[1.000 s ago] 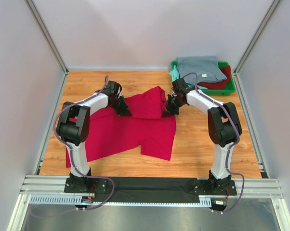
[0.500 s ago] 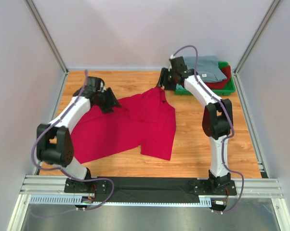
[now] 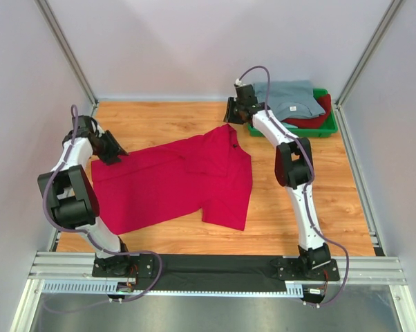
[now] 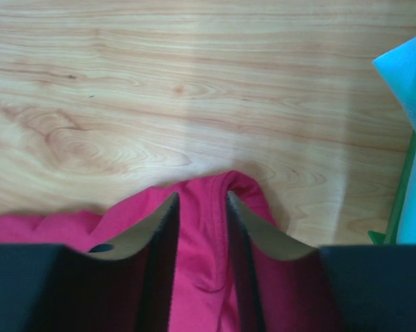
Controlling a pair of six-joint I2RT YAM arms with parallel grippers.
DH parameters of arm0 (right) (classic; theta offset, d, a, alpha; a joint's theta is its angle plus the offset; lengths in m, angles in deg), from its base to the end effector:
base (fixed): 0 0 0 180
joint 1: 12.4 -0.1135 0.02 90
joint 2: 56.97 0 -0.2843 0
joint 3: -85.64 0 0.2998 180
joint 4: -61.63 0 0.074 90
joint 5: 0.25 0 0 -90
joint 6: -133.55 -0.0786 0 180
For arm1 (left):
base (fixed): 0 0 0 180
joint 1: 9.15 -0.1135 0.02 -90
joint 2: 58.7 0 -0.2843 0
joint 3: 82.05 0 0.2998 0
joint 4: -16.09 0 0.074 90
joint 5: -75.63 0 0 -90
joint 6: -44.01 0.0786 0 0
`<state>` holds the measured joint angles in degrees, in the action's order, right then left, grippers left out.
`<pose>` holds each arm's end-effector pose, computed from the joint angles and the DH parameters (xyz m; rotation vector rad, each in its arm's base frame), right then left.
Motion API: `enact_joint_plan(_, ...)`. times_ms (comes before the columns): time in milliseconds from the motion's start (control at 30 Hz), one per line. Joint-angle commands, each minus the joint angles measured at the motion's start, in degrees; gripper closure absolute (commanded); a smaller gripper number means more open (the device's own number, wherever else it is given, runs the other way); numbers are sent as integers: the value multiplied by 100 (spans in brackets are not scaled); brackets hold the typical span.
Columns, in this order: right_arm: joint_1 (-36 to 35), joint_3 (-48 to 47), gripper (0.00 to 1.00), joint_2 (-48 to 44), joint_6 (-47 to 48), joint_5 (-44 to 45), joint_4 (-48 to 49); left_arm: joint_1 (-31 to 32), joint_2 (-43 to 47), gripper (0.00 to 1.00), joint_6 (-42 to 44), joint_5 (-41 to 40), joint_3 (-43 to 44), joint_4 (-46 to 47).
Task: Fold and stack the t-shirts
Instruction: Fold the tshirt
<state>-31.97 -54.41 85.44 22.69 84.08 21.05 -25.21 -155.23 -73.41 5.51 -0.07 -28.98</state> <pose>0.6157 0.2271 0.1709 -0.0243 2.3628 0.4652 0.4084 0.0898 0.1930 -0.8485 2.4620 -0.5235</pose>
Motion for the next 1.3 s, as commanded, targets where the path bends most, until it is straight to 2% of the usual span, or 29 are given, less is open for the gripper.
enact_joint_plan(0, 24, -218, 68, 102, 162, 268, 460, -310, -50, 54, 474, 201, 76, -67)
enact_joint_plan(33, 32, -245, 72, 181, 170, 268, 452, -493, -111, 54, 527, 218, 67, -76)
enact_joint_plan(67, 32, -280, 73, 217, 162, 268, 452, -573, -155, 55, 553, 244, 58, -93)
enact_joint_plan(333, 103, -359, 70, 472, 30, 242, 513, -1057, -568, 56, 756, 166, 172, -225)
enact_joint_plan(667, 103, -421, 72, 700, -137, 58, 645, -1295, -1078, 55, 694, -19, 401, -357)
enact_joint_plan(767, 138, -421, 80, 727, -234, 57, 758, -1313, -1411, 54, 659, -151, 611, -532)
enact_joint_plan(833, 173, -473, 98, 797, -313, 22, 777, -1365, -1710, 54, 624, -160, 813, -673)
enact_joint_plan(867, 217, -604, 100, 806, -348, 74, 690, -1391, -1789, 54, 624, -168, 875, -795)
enact_joint_plan(1033, 270, -500, 100, 692, -349, 558, 680, -1532, -2168, 54, 676, -256, 1112, -1007)
enact_joint_plan(1067, 278, -491, 100, 657, -348, 933, 697, -1550, -2194, 54, 685, -265, 1130, -1016)
enact_joint_plan(1267, 287, -877, 100, 858, -304, 1366, 610, -1708, -2265, 54, 773, -371, 1139, -955)
